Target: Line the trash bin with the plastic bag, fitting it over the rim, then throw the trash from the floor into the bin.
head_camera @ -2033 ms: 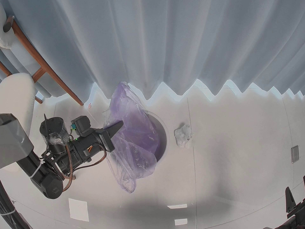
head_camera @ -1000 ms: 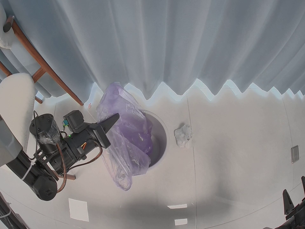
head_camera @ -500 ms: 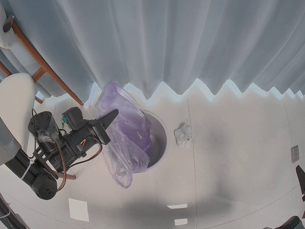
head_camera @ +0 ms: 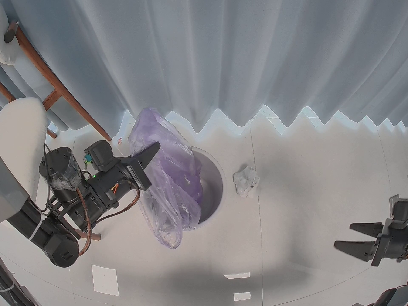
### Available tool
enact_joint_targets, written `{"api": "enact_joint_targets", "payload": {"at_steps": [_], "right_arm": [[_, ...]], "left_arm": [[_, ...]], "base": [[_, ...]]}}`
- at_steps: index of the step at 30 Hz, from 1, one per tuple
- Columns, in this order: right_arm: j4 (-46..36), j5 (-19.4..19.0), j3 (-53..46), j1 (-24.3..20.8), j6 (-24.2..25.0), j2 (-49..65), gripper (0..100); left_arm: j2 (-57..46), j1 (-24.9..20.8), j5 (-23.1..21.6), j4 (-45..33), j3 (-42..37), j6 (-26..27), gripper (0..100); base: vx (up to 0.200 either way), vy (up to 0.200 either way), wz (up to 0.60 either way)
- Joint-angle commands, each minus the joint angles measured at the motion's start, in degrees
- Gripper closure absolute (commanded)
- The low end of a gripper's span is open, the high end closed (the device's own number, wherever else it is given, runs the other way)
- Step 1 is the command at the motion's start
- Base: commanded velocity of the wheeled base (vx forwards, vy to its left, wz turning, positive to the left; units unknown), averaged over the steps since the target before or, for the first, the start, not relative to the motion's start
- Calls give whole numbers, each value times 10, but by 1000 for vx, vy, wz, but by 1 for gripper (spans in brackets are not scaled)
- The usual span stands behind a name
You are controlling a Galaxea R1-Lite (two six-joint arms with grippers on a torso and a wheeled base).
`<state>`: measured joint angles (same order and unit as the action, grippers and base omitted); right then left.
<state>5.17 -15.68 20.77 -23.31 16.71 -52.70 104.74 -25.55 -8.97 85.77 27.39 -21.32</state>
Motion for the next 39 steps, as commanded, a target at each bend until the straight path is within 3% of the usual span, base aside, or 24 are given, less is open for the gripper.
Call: {"api": "enact_joint_targets", "payload": {"at_steps": [1,8,11,13,17,18,19,22,26,31,39], "right_arm": [[2,-8,8,-103,15,-106,0],[63,12,26,-169,69,-217,0],[165,18,13,-219,126,-266,0],[236,48,4,-263,156,-297,0],[317,140,3,-330,162,-356,0],[317,140,3,-330,162,-356,0],[361,179,4,-358,164,-374,0],[418,192,4,-374,161,-383,0],[432,196,12,-379,158,-390,0],[440,276,42,-379,155,-461,0],[494,282,65,-389,137,-502,0]], "left_arm": [[1,-4,4,0,2,1,100],[7,-2,4,1,5,1,100],[6,-2,6,1,7,1,100],[7,-2,14,1,8,1,100],[8,-3,16,1,10,2,100],[8,-3,16,1,10,2,100],[7,-4,16,1,9,2,100],[7,-4,17,1,9,9,100],[10,-4,20,1,7,28,100],[20,-4,33,5,9,39,100],[19,-4,33,5,9,39,100]], "base": [[0,0,0],[0,0,0],[0,0,0],[0,0,0],[0,0,0],[0,0,0],[0,0,0],[0,0,0],[0,0,0],[0,0,0],[0,0,0]]}}
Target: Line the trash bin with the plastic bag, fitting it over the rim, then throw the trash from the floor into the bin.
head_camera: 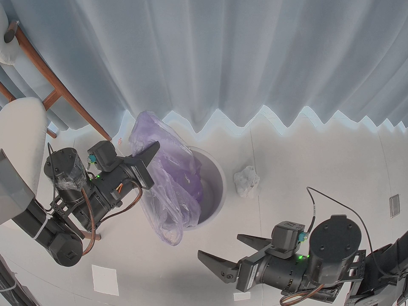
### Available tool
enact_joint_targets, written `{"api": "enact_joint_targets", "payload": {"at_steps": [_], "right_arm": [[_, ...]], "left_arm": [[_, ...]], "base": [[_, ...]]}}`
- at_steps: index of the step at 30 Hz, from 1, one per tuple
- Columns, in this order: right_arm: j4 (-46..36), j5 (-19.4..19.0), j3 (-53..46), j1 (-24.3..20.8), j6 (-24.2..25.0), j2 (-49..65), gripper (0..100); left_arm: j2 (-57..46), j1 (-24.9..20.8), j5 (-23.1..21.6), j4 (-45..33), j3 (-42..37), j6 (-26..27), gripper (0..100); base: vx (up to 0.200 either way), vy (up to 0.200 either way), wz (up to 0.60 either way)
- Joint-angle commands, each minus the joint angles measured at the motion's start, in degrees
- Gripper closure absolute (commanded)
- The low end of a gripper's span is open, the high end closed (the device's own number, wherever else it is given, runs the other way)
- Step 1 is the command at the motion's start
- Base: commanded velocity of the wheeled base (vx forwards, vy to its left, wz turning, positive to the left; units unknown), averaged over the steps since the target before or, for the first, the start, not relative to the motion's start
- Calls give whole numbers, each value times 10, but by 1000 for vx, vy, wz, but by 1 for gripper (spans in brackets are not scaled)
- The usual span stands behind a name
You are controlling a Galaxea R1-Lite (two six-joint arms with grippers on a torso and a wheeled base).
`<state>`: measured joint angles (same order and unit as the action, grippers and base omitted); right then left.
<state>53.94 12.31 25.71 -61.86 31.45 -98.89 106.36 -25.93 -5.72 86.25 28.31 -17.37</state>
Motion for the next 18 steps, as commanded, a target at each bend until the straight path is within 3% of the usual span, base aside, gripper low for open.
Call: {"api": "enact_joint_targets", "payload": {"at_steps": [1,7,12,18], "right_arm": [[7,3,20,-2,-18,-50,0],[42,4,43,-2,-26,-90,0],[67,28,75,-1,-41,-144,0],[157,33,82,-2,-82,-191,0]], "left_arm": [[2,-2,0,1,0,0,100],[2,-11,0,1,-4,0,100],[2,-12,0,1,-4,0,100],[4,-16,0,1,-4,0,100]], "base": [[0,0,0],[0,0,0],[0,0,0],[0,0,0]]}}
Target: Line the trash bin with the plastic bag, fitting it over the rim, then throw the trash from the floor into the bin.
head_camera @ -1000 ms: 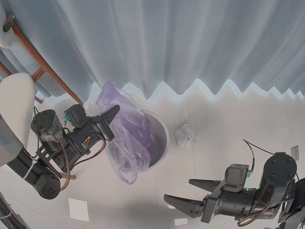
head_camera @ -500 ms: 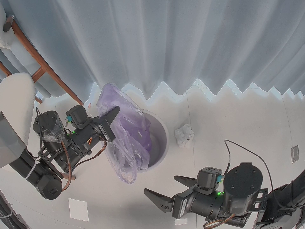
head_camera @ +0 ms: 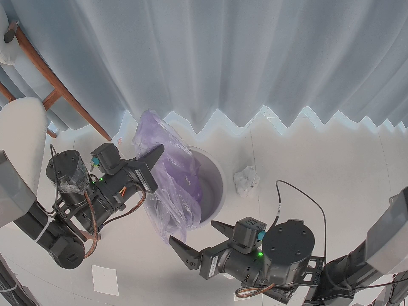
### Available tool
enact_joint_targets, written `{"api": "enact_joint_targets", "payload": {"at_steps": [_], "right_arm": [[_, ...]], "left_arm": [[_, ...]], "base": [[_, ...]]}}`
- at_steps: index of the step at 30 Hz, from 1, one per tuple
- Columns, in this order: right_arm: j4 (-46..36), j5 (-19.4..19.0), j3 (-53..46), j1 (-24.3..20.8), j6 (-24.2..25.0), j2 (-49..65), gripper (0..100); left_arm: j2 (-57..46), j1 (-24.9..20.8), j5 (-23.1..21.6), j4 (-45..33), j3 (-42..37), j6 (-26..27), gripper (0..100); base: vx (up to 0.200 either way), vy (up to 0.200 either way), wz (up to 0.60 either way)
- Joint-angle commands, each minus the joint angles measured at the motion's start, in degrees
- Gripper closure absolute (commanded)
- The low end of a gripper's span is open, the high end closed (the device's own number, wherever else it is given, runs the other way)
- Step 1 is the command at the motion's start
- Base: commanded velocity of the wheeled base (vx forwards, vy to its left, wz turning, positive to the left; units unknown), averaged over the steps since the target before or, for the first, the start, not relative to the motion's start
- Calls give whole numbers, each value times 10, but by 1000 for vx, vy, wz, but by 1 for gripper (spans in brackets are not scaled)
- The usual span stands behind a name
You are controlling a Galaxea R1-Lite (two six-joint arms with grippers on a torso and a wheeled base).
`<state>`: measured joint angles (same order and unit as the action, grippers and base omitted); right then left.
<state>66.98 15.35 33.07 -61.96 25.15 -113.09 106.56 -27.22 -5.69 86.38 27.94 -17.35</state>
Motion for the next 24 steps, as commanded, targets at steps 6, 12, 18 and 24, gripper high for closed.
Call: {"api": "enact_joint_targets", "payload": {"at_steps": [6,12,18,24], "right_arm": [[41,3,9,2,-23,-62,0],[42,6,30,20,-19,-76,0],[42,11,47,47,-19,-91,0],[45,17,59,54,-17,-98,100]], "left_arm": [[1,-19,1,1,-5,-1,100],[1,-29,1,1,-8,-1,100],[-4,-29,4,1,-10,-1,100],[-4,-30,4,1,-10,0,100]], "base": [[0,0,0],[0,0,0],[0,0,0],[0,0,0]]}}
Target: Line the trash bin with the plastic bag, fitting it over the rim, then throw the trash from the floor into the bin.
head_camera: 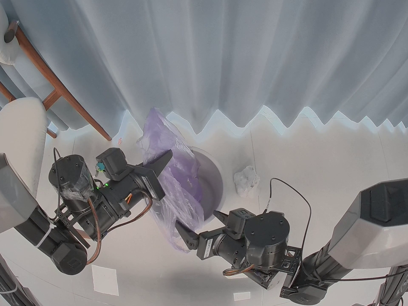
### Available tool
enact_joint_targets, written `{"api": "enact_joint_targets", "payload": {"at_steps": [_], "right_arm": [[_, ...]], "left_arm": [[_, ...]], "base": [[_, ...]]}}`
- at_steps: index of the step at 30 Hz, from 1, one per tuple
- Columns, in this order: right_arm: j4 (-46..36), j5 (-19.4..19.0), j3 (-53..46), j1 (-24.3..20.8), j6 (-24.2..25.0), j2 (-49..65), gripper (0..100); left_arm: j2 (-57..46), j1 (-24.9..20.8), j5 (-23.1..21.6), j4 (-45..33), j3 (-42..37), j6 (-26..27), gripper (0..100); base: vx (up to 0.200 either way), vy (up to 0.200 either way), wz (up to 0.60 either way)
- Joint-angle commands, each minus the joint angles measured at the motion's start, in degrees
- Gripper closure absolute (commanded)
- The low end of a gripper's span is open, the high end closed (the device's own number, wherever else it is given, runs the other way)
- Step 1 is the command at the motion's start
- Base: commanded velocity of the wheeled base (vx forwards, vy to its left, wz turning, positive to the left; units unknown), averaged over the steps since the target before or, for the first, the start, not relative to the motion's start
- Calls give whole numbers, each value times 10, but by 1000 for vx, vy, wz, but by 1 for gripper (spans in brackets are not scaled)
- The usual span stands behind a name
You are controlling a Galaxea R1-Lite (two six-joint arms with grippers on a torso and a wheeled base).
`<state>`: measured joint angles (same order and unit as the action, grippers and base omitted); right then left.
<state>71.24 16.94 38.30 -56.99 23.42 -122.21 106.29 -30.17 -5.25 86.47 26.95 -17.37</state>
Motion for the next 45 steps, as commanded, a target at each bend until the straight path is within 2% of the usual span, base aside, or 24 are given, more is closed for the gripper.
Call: {"api": "enact_joint_targets", "payload": {"at_steps": [1,14,15,21,23,25,26,30,31,34,37,39,45], "right_arm": [[7,1,7,4,0,-7,100],[24,0,-2,7,22,19,100],[24,-1,-6,13,22,22,100],[21,-11,-51,36,22,61,100],[15,-41,-86,36,22,99,100],[15,-47,-91,37,22,107,100],[15,-48,-92,43,21,112,100],[16,-48,-94,53,18,105,100],[16,-48,-94,55,18,104,100],[21,-49,-98,57,20,101,100],[21,-49,-97,56,20,101,100],[21,-49,-97,54,18,101,100],[22,-50,-96,54,18,102,100]], "left_arm": [[0,-2,0,1,-1,1,100],[1,-23,13,17,-35,5,100],[1,-30,13,19,-36,4,0],[-26,-16,17,13,-16,3,0],[-72,20,15,-26,5,0,0],[-92,30,14,-56,10,0,0],[-132,46,11,-112,17,-2,0],[-212,58,12,-281,29,-18,0],[-219,59,12,-300,32,-21,0],[-245,68,9,-399,63,-68,0],[-244,81,3,-418,79,-110,0],[-235,109,-28,-424,93,-151,0],[-210,181,-82,-437,113,-203,0]], "base": [[0,0,0],[0,0,0],[0,0,0],[0,0,0],[0,0,0],[0,0,0],[0,0,0],[0,0,0],[0,0,0],[0,0,0],[0,0,0],[0,0,0],[0,0,0]]}}
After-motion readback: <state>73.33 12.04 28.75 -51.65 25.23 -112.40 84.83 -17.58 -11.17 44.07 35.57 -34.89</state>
